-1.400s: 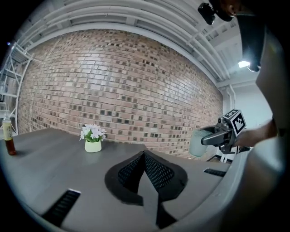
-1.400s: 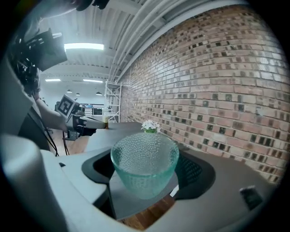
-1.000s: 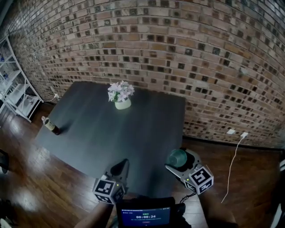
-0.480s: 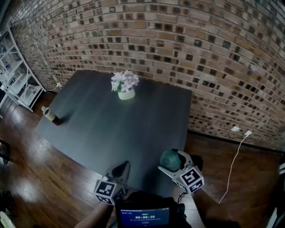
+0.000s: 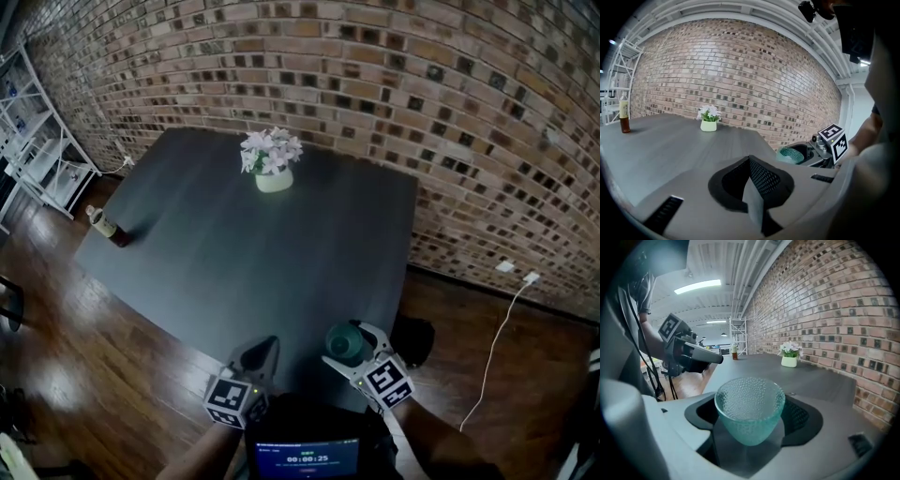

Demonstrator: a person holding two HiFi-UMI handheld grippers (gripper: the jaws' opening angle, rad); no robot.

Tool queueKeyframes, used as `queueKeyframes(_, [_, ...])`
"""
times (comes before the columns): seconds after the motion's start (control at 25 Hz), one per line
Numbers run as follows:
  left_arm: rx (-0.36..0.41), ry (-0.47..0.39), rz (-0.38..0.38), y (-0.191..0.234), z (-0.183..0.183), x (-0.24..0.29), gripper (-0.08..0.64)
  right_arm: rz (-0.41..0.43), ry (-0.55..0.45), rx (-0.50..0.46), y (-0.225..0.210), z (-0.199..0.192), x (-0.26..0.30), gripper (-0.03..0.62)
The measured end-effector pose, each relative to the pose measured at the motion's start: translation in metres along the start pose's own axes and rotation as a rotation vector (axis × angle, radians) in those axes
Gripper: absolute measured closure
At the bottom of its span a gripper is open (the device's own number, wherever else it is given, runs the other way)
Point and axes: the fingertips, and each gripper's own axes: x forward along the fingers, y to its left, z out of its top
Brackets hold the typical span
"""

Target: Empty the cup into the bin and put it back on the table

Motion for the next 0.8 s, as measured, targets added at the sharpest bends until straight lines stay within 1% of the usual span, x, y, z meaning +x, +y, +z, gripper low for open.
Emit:
queueKeyframes(0.28, [-0.014, 0.024, 0.018, -0.002, -0.017, -0.002, 0.560, 0.027, 0.006, 0.002, 0.005, -0.015, 0.009, 0.198])
queueKeyframes(0.56, [-0.018, 0.026, 0.042, 0.002, -0.024, -0.003, 0.560, 0.037, 0.016, 0.004, 0.005, -0.025, 0.015, 0.198])
queueKeyframes(0.8, [0.002, 0.022, 0.044, 0.006, -0.025, 0.003, 0.560, 0.034, -0.002, 0.018, 0.003, -0.030, 0.018, 0.196])
